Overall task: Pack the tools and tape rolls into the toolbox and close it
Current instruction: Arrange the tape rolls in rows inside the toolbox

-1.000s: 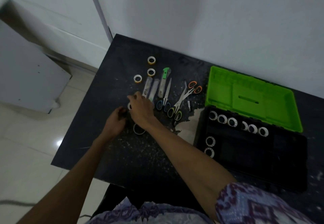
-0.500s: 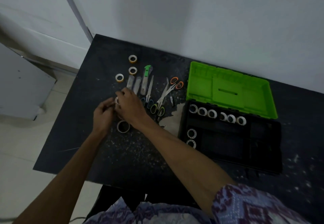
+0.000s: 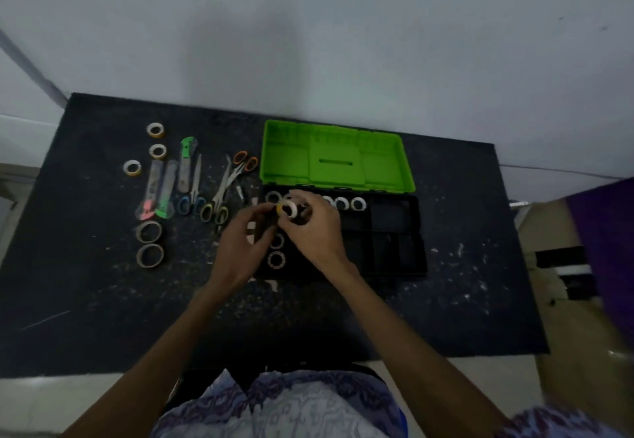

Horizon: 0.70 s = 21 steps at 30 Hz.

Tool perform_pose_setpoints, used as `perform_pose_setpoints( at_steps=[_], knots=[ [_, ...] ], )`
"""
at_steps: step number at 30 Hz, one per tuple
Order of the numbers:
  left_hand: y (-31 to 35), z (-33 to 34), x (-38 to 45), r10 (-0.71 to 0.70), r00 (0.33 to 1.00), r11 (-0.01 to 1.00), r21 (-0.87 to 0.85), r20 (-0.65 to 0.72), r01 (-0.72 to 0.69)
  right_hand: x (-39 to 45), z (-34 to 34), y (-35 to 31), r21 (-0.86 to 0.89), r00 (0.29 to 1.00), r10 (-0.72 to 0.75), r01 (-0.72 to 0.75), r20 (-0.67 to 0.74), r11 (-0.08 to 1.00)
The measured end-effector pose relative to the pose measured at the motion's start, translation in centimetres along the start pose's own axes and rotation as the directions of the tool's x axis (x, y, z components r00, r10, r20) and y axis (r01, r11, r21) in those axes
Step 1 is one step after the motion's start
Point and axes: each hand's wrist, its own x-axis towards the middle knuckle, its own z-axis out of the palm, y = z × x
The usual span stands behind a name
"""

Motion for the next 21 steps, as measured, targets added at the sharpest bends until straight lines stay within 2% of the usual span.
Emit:
perform_pose_setpoints(
  at_steps=[2, 4, 9, 15, 18, 21],
  knots=[
    [0.6, 2.5, -0.7, 0.087, 0.986, 0.983, 0.148, 0.144, -0.109, -1.4, -2.8, 1.9, 0.000, 0.998, 0.044, -0.044, -0.052, 0.999],
    [1.1, 4.9, -1.4, 0.104, 0.956, 0.945, 0.273, 0.275, -0.181, -2.7, -5.3, 3.9, -0.001, 0.990, 0.106, -0.106, -0.093, 0.994],
    [1.7, 9.9, -1.4, 0.127, 0.898, 0.792, 0.502, 0.422, -0.348, -5.1, -10.3, 8.2, 0.003, 0.950, 0.246, -0.250, -0.195, 0.968],
    [1.5, 12.6, -0.9, 0.048, 0.888, 0.717, 0.603, 0.458, -0.350, -6.4, -13.2, 12.0, -0.137, 0.928, 0.297, -0.331, -0.224, 0.933],
    [1.1, 12.7, -1.1, 0.084, 0.901, 0.737, 0.581, 0.427, -0.344, -6.3, -13.7, 13.3, -0.322, 0.944, 0.258, -0.314, -0.204, 0.893],
    [1.4, 12.6, -1.3, 0.106, 0.905, 0.745, 0.570, 0.412, -0.346, -6.1, -13.6, 13.9, -0.399, 0.958, 0.222, -0.279, -0.184, 0.874]
  ],
)
